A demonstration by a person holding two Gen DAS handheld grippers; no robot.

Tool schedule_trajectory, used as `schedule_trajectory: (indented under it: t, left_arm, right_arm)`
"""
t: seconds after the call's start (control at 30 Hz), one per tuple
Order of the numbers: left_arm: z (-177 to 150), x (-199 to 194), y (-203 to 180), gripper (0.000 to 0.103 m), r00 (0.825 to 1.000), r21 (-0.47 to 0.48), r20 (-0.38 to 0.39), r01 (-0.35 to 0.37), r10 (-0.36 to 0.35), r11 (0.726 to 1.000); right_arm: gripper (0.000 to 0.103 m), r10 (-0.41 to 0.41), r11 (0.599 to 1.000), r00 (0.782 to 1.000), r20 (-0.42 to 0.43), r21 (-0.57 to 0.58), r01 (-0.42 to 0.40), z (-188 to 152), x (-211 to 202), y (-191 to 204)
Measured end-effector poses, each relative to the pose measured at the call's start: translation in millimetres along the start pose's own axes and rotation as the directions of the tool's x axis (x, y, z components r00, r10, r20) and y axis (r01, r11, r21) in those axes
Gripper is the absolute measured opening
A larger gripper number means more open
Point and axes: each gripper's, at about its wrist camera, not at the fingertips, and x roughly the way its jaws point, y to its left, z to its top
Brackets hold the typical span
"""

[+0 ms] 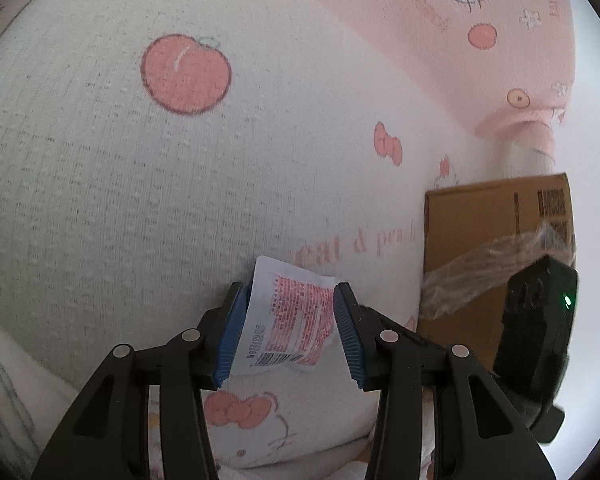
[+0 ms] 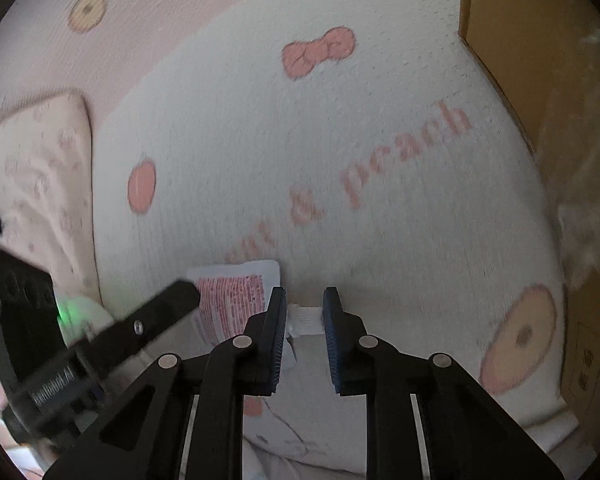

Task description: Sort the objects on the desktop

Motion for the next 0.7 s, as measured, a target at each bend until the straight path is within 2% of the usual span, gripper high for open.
schedule_trajectory:
  t: [0.13,0.2,0.33,0.4,0.47,0.53,0.63,0.7]
  left_arm:
    - [-6,-2,-2,0.048,1.0,0.013,-0.019,0.004,-0.004,1.0]
    - [-9,-5,-1,0.049,1.0,0.012,-0.015,-0.001,0.001,1.0]
    - [-15,-10,1,0.05,1.0,0.007,-0.014,0.014,-0.014,1.0]
    - [-16,-11,1,0.051,1.0,0.01,-0.015,0.018,-0.018,1.0]
    - [-17,-11,1,0.051,1.0,0.01,-0.016,0.017,-0.017,1.0]
    - [-18,-11,1,0.051,1.0,0.009,-0.016,0.022,-0.022,1.0]
    - [-19,-11,1,0.051,0.999,0.01,-0.025,0.021,-0.02,1.0]
    - [-19,-10,0,0.052,0.999,0.018,-0.034,0.008,-0.007,1.0]
  right_arm:
    - [0.016,-0.052,0.991,0.998,0.023,-0.124,0.055,-19,-2,15]
    - [0.017,-0.007,0.988,1.0,0.02,-0.156,0.01,-24,-5,18]
    - [0.017,0.055,0.996,0.998,0.027,-0.075,-0.053,-26,-15,7]
    - [0.022,0.109,0.994,0.994,0.029,-0.025,-0.108,-27,-19,1]
    - [0.035,0.148,0.989,0.988,0.052,-0.006,-0.147,-29,-24,-1]
    - [0.041,0.164,0.986,0.983,0.08,0.01,-0.165,-33,-27,-2]
    - [0.041,0.195,0.977,0.974,0.115,0.068,-0.203,-43,-24,-6]
    - [0.041,0.185,0.977,0.975,0.125,0.082,-0.196,-48,-20,-12]
